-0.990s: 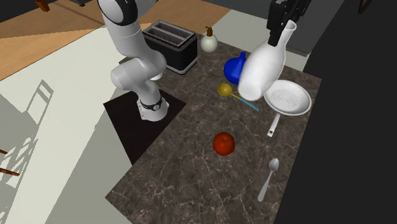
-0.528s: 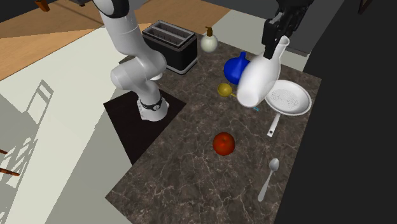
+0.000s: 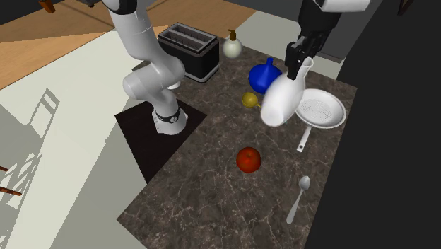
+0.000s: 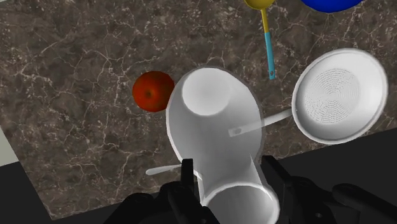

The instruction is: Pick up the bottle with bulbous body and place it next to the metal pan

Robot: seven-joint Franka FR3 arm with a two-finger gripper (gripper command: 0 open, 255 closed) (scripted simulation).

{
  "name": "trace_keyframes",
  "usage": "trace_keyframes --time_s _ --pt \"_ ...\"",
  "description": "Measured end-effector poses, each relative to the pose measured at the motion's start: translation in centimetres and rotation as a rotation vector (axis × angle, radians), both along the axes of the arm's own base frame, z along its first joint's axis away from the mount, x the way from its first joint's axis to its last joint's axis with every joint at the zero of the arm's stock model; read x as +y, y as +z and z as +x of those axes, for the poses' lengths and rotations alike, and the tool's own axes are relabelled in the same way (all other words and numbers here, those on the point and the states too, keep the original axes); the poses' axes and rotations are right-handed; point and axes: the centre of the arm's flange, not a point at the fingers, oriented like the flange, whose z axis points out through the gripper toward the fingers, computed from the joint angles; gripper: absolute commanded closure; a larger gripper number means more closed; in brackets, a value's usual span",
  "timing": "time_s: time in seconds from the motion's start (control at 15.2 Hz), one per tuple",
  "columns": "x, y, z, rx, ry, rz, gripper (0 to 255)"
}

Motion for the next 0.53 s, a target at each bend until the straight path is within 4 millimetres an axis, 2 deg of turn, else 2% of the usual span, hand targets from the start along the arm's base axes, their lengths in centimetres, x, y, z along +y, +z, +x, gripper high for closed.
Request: trace_keyframes --time_s 0.53 --pt "0.0 -4.2 -0.1 0.000 0.000 0.000 255"
